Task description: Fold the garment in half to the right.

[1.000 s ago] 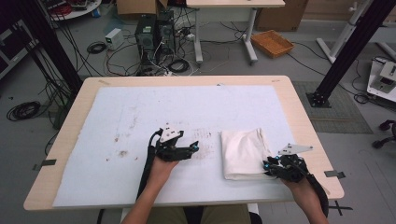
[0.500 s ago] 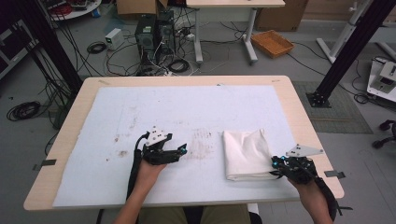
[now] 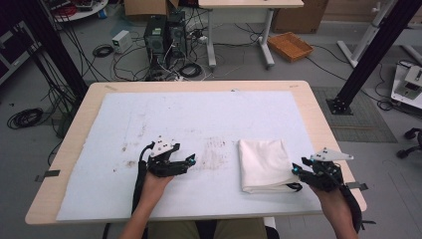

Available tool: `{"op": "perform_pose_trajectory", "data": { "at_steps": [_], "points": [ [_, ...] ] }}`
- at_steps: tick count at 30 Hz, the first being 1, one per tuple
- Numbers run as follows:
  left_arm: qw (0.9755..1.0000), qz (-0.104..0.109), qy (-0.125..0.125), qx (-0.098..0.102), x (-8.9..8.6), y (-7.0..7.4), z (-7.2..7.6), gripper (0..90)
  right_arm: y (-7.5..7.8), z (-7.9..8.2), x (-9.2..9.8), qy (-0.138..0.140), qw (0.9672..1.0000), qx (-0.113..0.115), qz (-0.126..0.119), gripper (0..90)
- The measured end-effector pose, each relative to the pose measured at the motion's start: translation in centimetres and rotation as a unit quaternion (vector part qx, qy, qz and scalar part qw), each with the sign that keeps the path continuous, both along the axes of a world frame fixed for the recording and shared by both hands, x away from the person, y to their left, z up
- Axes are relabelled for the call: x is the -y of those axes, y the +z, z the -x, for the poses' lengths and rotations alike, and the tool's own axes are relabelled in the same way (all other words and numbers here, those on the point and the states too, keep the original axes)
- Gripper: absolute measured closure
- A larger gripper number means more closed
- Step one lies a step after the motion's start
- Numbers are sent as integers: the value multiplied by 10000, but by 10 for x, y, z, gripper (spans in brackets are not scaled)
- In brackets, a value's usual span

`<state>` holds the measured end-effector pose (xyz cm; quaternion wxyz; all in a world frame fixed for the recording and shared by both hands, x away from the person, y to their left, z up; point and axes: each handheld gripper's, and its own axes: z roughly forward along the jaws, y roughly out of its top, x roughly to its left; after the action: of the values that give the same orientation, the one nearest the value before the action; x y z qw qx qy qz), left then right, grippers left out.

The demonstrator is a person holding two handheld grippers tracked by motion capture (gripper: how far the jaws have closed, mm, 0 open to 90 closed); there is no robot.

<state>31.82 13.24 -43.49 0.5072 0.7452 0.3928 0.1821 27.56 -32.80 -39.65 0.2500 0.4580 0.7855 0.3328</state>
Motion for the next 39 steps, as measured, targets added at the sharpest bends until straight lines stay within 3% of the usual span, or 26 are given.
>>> {"op": "perform_pose_trajectory", "data": {
  "at_steps": [2, 4, 7, 10, 13, 15, 18, 19, 20, 24, 27, 31, 33, 35, 38, 39],
  "points": [
    [10000, 14, -8, -11, -1, 0, 0, 272, 5, -13, -6, 108, 9997, 213, -30, 564],
    [10000, 33, -13, -17, -2, 0, 1, 272, 6, -31, -13, 320, 9992, 35, -233, 563],
    [10000, 43, -34, -16, -3, -1, 1, 273, 6, -53, -27, 444, 9989, 13, -174, 588],
    [10000, 73, -36, -28, -3, -1, 0, 272, -11, -81, -39, 422, 9985, -342, 66, 636],
    [9999, 97, -42, -18, -5, 0, 2, 272, -29, -97, -39, 243, 9963, -774, 299, 646],
    [9999, 121, -20, -2, -7, 0, 2, 272, -33, -95, -35, 102, 9973, -703, 168, 656],
    [9999, 127, -7, -17, -8, 0, 2, 272, -33, -91, -30, 39, 9980, -587, 239, 627],
    [9999, 111, -3, -13, -9, 0, 2, 272, -34, -89, -27, -18, 9983, -552, 164, 603],
    [9999, 129, 2, 0, -9, 0, 3, 272, -32, -83, -21, -49, 9990, -444, -61, 574],
    [9999, 140, 38, 16, -11, 0, 2, 272, -19, -62, -32, 463, 9983, -98, -351, 494],
    [9999, 159, 41, 16, -11, 0, 2, 273, -13, -44, -58, 1135, 9928, -163, -341, 487],
    [9999, 161, 35, -8, -10, 0, 2, 273, -18, -23, -94, 2070, 9762, -565, -312, 578],
    [9999, 153, 29, -3, -10, 0, 2, 272, -25, -18, -105, 2318, 9689, -815, -283, 609],
    [9999, 130, 11, 0, -11, 0, 2, 272, -34, -17, -111, 2418, 9650, -985, -241, 611],
    [9999, 156, 40, -5, -11, 0, 2, 273, -34, -17, -105, 2492, 9622, -1002, -451, 588],
    [9999, 153, 44, 5, -11, 0, 2, 272, -31, -16, -101, 2406, 9649, -922, -514, 560]
  ]
}}
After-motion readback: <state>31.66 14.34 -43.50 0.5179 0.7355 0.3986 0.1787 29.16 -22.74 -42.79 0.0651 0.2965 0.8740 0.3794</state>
